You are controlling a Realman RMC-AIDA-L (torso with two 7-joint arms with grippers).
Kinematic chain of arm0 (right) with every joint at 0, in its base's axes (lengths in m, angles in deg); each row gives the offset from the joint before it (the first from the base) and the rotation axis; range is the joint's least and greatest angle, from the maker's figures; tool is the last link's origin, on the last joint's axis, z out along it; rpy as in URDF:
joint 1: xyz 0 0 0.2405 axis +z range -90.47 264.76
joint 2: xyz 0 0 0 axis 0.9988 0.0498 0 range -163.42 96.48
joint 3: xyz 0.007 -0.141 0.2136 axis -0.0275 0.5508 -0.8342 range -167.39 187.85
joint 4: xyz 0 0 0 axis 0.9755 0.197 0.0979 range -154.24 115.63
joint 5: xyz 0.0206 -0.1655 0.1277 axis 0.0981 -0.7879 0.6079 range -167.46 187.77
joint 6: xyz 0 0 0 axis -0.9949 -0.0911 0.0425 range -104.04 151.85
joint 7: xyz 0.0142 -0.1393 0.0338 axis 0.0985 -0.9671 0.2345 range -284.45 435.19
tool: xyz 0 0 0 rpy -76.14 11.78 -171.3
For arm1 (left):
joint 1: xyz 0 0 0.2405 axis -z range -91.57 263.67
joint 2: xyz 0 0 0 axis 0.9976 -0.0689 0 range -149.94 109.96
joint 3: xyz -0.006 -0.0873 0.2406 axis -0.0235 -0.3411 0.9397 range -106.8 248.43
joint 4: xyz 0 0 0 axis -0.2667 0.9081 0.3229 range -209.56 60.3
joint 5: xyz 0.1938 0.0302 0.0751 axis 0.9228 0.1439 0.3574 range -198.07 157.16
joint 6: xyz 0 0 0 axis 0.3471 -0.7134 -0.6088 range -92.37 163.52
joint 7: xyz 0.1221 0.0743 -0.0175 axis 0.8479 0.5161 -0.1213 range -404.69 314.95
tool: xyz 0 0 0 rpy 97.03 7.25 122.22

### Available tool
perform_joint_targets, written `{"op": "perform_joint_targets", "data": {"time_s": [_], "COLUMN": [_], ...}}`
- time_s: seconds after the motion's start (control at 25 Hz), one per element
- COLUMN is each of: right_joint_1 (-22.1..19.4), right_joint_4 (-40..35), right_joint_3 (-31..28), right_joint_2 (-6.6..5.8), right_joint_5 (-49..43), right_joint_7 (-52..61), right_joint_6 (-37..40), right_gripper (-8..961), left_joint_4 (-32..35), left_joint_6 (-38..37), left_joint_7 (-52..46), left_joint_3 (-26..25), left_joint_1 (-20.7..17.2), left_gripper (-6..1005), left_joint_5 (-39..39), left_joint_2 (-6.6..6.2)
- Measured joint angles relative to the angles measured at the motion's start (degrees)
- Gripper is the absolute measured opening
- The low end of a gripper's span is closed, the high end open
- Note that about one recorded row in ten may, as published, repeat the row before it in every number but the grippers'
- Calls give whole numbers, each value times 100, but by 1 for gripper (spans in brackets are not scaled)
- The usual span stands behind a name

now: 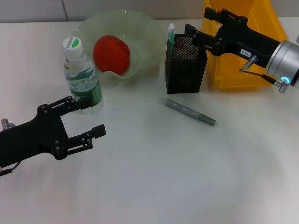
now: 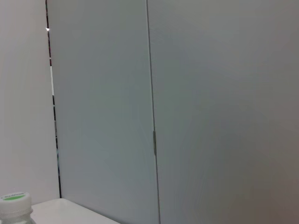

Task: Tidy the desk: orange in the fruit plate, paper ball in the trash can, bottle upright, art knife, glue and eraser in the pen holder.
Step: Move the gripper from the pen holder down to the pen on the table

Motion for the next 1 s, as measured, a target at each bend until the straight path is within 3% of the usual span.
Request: {"op": "perform_joint_targets", "data": {"time_s": [0.12, 0.32, 0.36, 0.56, 0.72, 1.0], "right_joint_1": [-11, -201, -378, -499, -502, -511], "right_joint_4": [-7, -231, -644, -1323, -1625, -1643], "right_joint_3": [-15, -50, -17, 18, -34, -33], "right_joint_2": [0, -29, -46, -100, -69, -55], "right_joint_5": [0, -5, -70, -775, -1256, -1293], "right_joint_7": [17, 322, 672, 1313, 1627, 1661], "right_joint_6": [92, 1016, 1554, 2403, 2365, 2276], "right_gripper": [757, 757, 757, 756, 756, 755], "left_joint_4": [0, 0, 0, 0, 0, 0], "left_joint_6": [0, 0, 0, 0, 1, -6], "left_joint_7": [0, 0, 0, 8, 9, 0], "left_joint_3": [0, 0, 0, 0, 2, 9], "left_joint_1": [7, 14, 12, 10, 13, 18], "left_gripper": [768, 768, 768, 769, 769, 768], "left_joint_5": [0, 0, 0, 0, 0, 0], "left_joint_2": [0, 0, 0, 0, -4, -8]}}
